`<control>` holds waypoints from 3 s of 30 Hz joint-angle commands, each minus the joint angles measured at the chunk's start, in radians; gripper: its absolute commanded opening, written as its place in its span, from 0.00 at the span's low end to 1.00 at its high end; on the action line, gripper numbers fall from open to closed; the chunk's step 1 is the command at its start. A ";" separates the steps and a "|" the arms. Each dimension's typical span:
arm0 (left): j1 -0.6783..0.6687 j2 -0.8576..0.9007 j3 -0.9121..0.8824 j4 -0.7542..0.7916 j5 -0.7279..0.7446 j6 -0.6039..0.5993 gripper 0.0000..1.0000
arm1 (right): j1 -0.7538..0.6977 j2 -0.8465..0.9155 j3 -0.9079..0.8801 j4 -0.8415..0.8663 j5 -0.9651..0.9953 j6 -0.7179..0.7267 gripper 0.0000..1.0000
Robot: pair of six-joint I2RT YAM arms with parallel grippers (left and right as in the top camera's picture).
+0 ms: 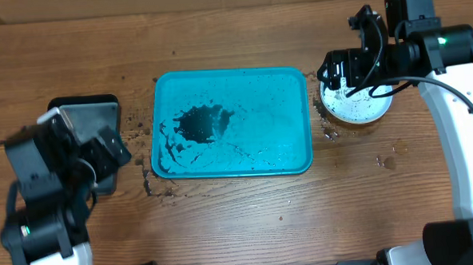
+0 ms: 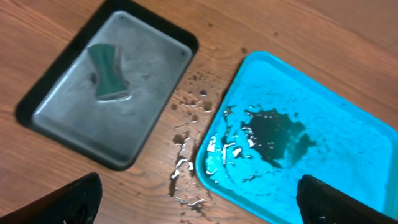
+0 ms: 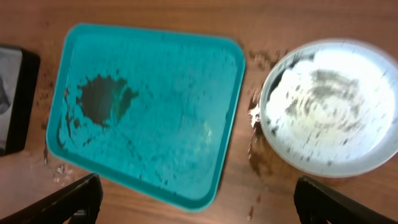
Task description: Clean dirty plates on tray and stack at the side
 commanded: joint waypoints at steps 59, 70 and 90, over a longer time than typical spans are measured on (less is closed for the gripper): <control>-0.006 0.566 -0.060 0.009 -0.066 -0.023 1.00 | 0.010 -0.472 -0.343 0.422 -0.214 -0.247 1.00; -0.006 0.570 -0.060 0.009 -0.066 -0.023 1.00 | 0.010 -0.937 -1.162 1.132 -0.241 -0.246 1.00; -0.006 0.570 -0.060 0.009 -0.066 -0.023 1.00 | 0.010 -1.458 -1.720 1.465 -0.134 -0.247 1.00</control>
